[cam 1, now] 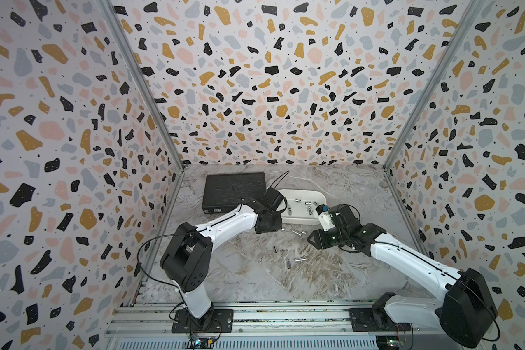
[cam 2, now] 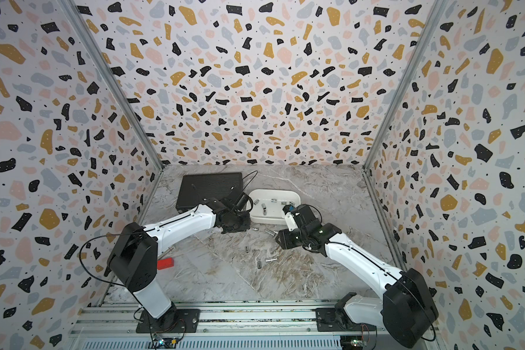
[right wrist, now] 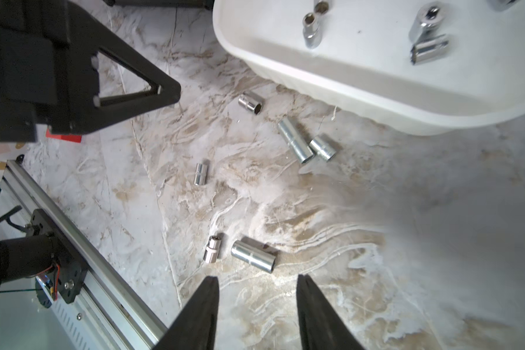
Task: Put the socket on the desktop into the storage box
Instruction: Pick up the socket head at the center of the board, then place the socket head in the storage box.
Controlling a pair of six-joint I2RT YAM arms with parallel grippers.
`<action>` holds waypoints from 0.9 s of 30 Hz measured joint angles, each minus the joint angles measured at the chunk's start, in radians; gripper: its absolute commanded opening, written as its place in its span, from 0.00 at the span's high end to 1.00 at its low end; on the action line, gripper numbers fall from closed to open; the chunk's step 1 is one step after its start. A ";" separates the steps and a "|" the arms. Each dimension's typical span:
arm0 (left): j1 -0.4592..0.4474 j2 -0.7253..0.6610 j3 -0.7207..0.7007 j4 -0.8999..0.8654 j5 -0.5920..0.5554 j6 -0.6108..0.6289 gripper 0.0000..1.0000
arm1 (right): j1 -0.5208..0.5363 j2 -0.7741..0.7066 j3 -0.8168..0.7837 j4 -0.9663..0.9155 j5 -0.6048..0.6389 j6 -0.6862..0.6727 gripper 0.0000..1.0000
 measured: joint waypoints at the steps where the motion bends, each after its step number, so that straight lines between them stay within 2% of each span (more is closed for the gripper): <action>1: 0.000 0.015 0.020 -0.004 0.002 0.005 1.00 | -0.007 0.005 0.011 0.000 0.002 0.002 0.53; 12: 0.000 0.165 0.244 -0.043 0.008 0.056 1.00 | -0.063 0.066 0.097 -0.036 0.029 0.032 0.53; 27: 0.016 0.436 0.605 -0.115 0.024 0.113 1.00 | -0.077 0.061 0.102 -0.069 0.050 0.047 0.53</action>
